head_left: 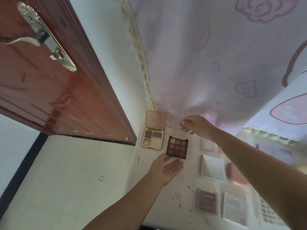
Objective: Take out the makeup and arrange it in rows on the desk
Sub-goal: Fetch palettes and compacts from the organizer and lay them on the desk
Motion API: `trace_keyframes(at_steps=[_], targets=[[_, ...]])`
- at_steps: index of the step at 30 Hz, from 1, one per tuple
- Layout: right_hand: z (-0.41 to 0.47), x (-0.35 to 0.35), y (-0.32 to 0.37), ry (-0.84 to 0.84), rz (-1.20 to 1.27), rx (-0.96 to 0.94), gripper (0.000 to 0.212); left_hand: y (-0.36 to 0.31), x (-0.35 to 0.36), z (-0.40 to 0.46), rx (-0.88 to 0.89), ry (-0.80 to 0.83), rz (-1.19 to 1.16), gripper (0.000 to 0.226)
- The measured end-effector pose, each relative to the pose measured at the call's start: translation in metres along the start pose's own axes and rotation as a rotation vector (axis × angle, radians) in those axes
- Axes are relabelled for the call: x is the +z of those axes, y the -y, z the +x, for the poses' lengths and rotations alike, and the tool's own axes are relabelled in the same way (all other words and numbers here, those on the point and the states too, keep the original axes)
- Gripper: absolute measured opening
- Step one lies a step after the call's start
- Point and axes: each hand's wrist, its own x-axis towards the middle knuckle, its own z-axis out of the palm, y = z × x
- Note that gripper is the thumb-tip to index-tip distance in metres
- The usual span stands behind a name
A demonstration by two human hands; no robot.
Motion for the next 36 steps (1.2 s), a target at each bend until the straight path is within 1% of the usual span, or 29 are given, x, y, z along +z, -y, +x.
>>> trace_keyframes(at_steps=[3,6,10,13,15,17,20,22,24,26,28,30,33,35,36], targets=[[0.017,0.005,-0.002,-0.007,-0.055,-0.058,0.019,-0.004,0.000,0.003,0.055,-0.055,-0.055,0.031],[0.031,0.010,-0.005,-0.035,-0.084,-0.104,0.018,-0.010,0.003,0.006,0.091,-0.070,-0.099,0.028],[0.040,0.013,-0.008,-0.070,-0.172,-0.135,0.019,-0.016,0.007,0.008,0.112,-0.078,-0.102,0.035],[0.037,0.011,-0.009,-0.086,-0.162,-0.120,0.014,-0.017,0.007,0.006,0.125,-0.089,-0.086,0.041],[0.030,0.000,-0.014,-0.133,-0.159,-0.092,0.020,-0.015,0.008,0.003,0.125,-0.095,-0.044,0.043],[0.011,-0.018,-0.021,-0.119,-0.315,-0.080,0.021,-0.006,0.012,0.002,0.096,-0.088,0.057,0.040],[-0.028,-0.036,-0.043,-0.015,-0.645,-0.048,0.024,0.013,0.025,0.004,0.077,-0.025,0.293,0.027],[-0.052,-0.034,-0.061,0.036,-0.751,-0.029,0.029,0.025,0.039,0.009,0.106,0.007,0.505,0.020],[-0.063,-0.026,-0.078,0.039,-0.811,-0.041,0.034,0.032,0.054,0.017,0.176,0.018,0.734,0.011],[-0.066,-0.020,-0.088,0.011,-0.902,-0.086,0.040,0.036,0.067,0.024,0.259,0.020,0.932,0.023],[-0.064,-0.018,-0.093,-0.012,-0.965,-0.128,0.044,0.037,0.076,0.028,0.314,0.009,1.073,0.028],[-0.058,-0.016,-0.097,-0.040,-0.994,-0.159,0.043,0.036,0.081,0.033,0.337,-0.026,1.128,0.030],[-0.053,-0.016,-0.097,-0.054,-0.996,-0.213,0.036,0.034,0.081,0.040,0.335,-0.043,1.100,0.027],[-0.053,-0.017,-0.095,-0.063,-0.894,-0.237,0.036,0.034,0.082,0.040,0.318,-0.041,1.017,0.022],[-0.055,-0.018,-0.091,-0.082,-0.783,-0.249,0.035,0.034,0.083,0.038,0.311,-0.051,0.966,0.024]])
